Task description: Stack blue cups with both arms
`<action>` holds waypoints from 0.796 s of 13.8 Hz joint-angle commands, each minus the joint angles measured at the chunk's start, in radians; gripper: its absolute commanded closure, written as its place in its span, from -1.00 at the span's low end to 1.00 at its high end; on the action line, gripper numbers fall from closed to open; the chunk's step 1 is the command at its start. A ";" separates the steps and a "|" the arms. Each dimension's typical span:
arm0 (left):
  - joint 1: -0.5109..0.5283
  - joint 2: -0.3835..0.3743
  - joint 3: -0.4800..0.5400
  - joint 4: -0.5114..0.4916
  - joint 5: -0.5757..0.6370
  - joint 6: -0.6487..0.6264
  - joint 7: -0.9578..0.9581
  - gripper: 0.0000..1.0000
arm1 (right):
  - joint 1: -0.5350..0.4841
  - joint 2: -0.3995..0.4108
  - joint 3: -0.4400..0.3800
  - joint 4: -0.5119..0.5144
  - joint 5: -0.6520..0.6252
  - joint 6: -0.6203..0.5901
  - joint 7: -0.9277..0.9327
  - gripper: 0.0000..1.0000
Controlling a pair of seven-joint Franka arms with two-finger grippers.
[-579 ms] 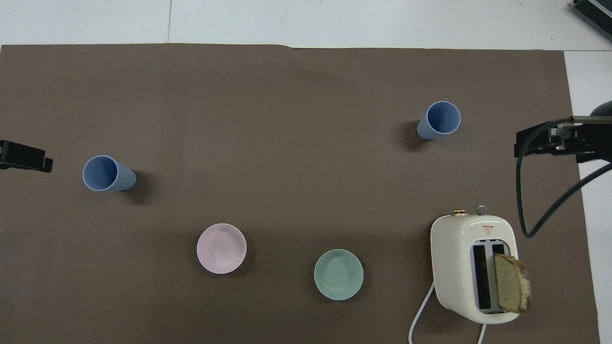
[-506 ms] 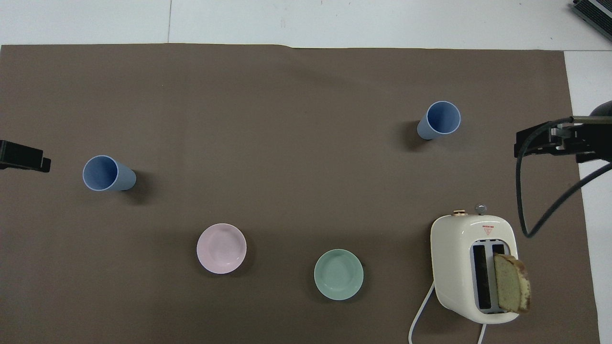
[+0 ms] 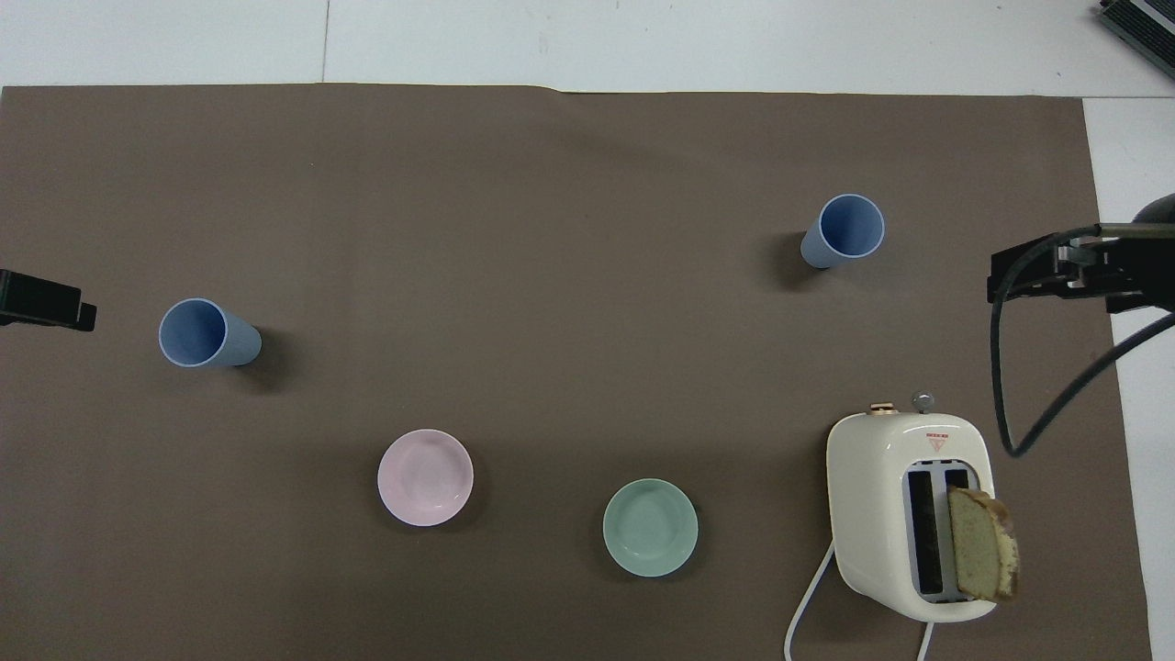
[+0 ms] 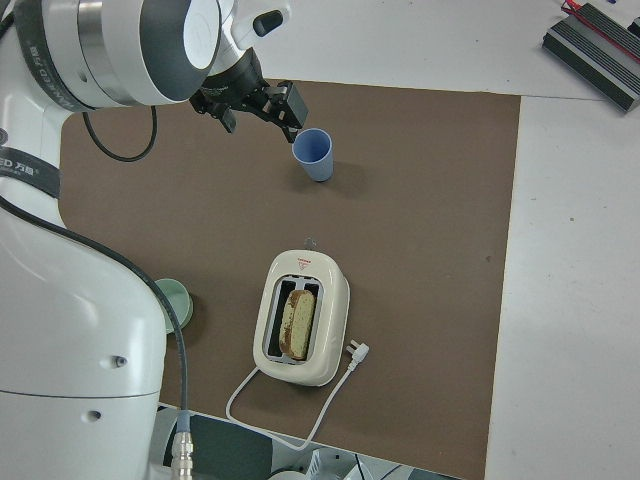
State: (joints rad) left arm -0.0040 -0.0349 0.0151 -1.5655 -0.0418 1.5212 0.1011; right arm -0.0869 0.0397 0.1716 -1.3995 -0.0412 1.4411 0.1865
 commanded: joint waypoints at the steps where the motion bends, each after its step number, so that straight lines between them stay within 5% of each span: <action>1: 0.004 -0.023 -0.003 -0.027 0.017 0.017 0.009 -1.00 | -0.017 -0.026 0.003 -0.033 0.024 0.013 -0.013 -1.00; 11: 0.004 -0.023 -0.003 -0.027 0.017 0.017 0.009 -1.00 | -0.016 -0.026 0.003 -0.033 0.024 0.015 -0.002 -1.00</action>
State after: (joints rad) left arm -0.0040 -0.0353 0.0151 -1.5655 -0.0418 1.5212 0.1011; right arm -0.0869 0.0397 0.1716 -1.4005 -0.0412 1.4411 0.1865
